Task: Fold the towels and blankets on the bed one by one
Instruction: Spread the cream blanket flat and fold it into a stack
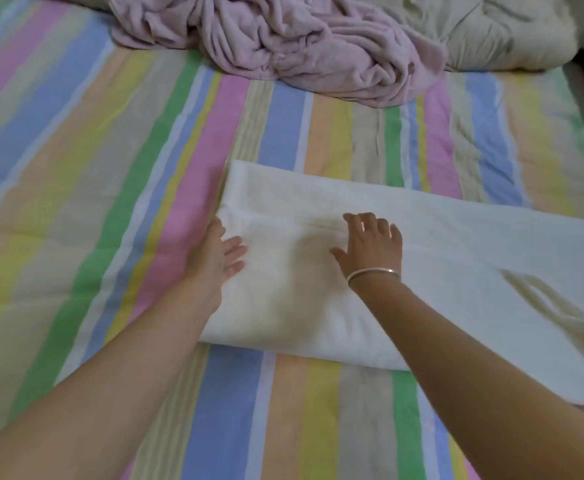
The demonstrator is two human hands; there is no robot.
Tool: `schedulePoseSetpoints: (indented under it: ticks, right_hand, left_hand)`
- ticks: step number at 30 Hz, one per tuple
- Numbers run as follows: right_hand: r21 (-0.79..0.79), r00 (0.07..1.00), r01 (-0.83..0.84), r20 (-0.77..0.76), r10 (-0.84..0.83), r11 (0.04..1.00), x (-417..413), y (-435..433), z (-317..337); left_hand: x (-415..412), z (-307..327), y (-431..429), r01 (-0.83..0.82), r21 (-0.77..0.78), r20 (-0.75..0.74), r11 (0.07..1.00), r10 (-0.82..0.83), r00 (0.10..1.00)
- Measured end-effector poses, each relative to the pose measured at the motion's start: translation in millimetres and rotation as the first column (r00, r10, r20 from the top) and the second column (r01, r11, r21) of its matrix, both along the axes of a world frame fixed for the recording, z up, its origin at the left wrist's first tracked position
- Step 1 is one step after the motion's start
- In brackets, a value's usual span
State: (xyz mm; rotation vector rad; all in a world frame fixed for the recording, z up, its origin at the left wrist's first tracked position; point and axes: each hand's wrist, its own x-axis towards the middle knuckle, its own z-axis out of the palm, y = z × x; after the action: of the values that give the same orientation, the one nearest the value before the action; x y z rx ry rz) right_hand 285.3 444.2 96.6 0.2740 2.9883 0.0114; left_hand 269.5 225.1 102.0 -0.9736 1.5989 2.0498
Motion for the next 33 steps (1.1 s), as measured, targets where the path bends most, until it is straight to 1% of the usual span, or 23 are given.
schedulePoseSetpoints:
  ticks: [1, 2, 3, 5, 6, 7, 8, 9, 10, 12, 13, 14, 16, 17, 19, 20, 23, 26, 27, 28, 30, 31, 33]
  right_hand:
    - [-0.018, 0.999, 0.032, -0.035, -0.033, 0.999, 6.9, -5.0, -6.4]
    - [-0.034, 0.996, 0.054, -0.072, -0.056, 0.998, 16.9, -11.1, -11.2]
    - [-0.041, 0.99, 0.06, -0.124, -0.065, 0.997, 27.2, -18.1, -18.2]
    - [-0.052, 0.984, 0.07, -0.162, -0.077, 0.996, 49.6, -30.5, -30.1]
    - [-0.072, 0.99, 0.075, -0.11, -0.082, 0.995, 59.4, -34.8, -34.5]
    - [-0.08, 0.998, 0.07, 0.001, -0.07, 0.994, 66.5, -37.2, -39.1]
    - [-0.07, 0.992, 0.053, 0.122, -0.045, 0.996, 70.7, -36.8, -44.9]
    - [-0.066, 0.971, 0.027, 0.237, -0.011, 0.997, 71.5, -34.6, -49.4]
    - [-0.081, 0.953, 0.006, 0.301, 0.018, 0.997, 68.3, -30.1, -54.0]
    - [-0.14, 0.932, -0.005, 0.358, 0.056, 0.99, 57.6, -19.1, -53.9]
    - [-0.173, 0.929, -0.019, 0.361, 0.081, 0.985, 53.2, -13.6, -50.4]
    - [-0.206, 0.932, -0.039, 0.346, 0.11, 0.978, 52.4, -8.7, -48.8]
    - [-0.269, 0.966, -0.062, 0.227, 0.126, 0.961, 64.3, 3.9, -44.5]
    - [-0.263, 0.991, -0.033, 0.119, 0.066, 0.964, 77.0, 11.7, -43.4]
    - [-0.225, 0.984, 0.144, -0.068, -0.163, 0.964, 105.8, 36.5, -42.4]
    - [-0.226, 0.951, 0.267, -0.098, -0.294, 0.937, 120.3, 53.4, -41.5]
    - [-0.212, 0.845, 0.512, -0.049, -0.532, 0.833, 158.6, 124.8, -47.7]
    - [-0.193, 0.762, 0.644, 0.076, -0.643, 0.74, 185.3, 210.9, -43.3]
    - [-0.168, 0.756, 0.654, 0.124, -0.643, 0.737, 189.3, 238.8, -37.9]
    - [-0.132, 0.778, 0.627, 0.139, -0.612, 0.768, 196.7, 268.0, -34.8]
    - [-0.116, 0.915, 0.403, 0.029, -0.402, 0.908, 210.8, 320.3, -33.3]
    - [-0.117, 0.959, 0.278, -0.018, -0.282, 0.954, 217.4, 337.9, -32.7]
    - [-0.111, 0.997, 0.009, -0.074, -0.017, 0.994, 226.1, 384.7, -39.6]
  left_hand:
    - [3.0, -6.6, 0.5, 0.017, -0.106, -0.067, 0.994, -0.024, 0.997]
    - [7.6, -10.2, 1.5, 0.053, -0.264, -0.155, 0.963, -0.097, 0.983]
    - [12.2, -15.3, 3.4, 0.105, -0.449, -0.224, 0.887, -0.226, 0.948]
    - [24.8, -22.7, 9.5, 0.127, -0.744, -0.291, 0.656, -0.489, 0.822]
    - [31.0, -25.4, 14.7, 0.111, -0.819, -0.305, 0.562, -0.592, 0.746]
    - [36.3, -27.6, 20.2, 0.1, -0.87, -0.296, 0.483, -0.673, 0.678]
    - [41.0, -30.0, 26.1, 0.099, -0.911, -0.259, 0.4, -0.744, 0.615]
    - [45.8, -37.9, 29.6, 0.109, -0.951, -0.184, 0.288, -0.816, 0.549]
    - [50.7, -45.3, 32.4, 0.113, -0.982, -0.079, 0.15, -0.876, 0.475]
    - [58.4, -65.0, 31.3, 0.127, -0.986, 0.149, -0.109, -0.92, 0.362]
    - [60.4, -71.6, 29.9, 0.135, -0.973, 0.223, -0.187, -0.911, 0.346]
    - [61.8, -74.0, 30.0, 0.135, -0.964, 0.261, -0.227, -0.897, 0.356]
    - [64.2, -67.3, 42.3, 0.127, -0.966, 0.257, -0.224, -0.874, 0.413]
    - [66.8, -60.3, 52.7, 0.116, -0.973, 0.229, -0.198, -0.87, 0.438]
    - [77.3, -48.8, 79.2, 0.082, -0.989, 0.146, -0.123, -0.89, 0.432]
    - [83.6, -44.4, 95.6, 0.065, -0.993, 0.116, -0.098, -0.912, 0.393]
    - [99.3, -39.2, 162.9, 0.068, -0.995, 0.081, -0.066, -0.968, 0.239]
    - [111.6, -36.5, 251.3, 0.066, -0.996, 0.062, -0.052, -0.986, 0.152]
    - [115.9, -34.2, 282.4, 0.057, -0.998, 0.046, -0.039, -0.991, 0.129]
    - [120.7, -31.8, 315.8, 0.042, -0.999, 0.035, -0.031, -0.995, 0.089]
    - [124.7, -31.5, 377.6, -0.042, -0.998, 0.039, -0.038, -0.999, -0.026]
    - [123.4, -32.0, 399.2, -0.082, -0.995, 0.072, -0.065, -0.994, -0.088]
    - [118.3, -33.0, 443.4, -0.163, -0.981, 0.131, -0.107, -0.981, -0.143]
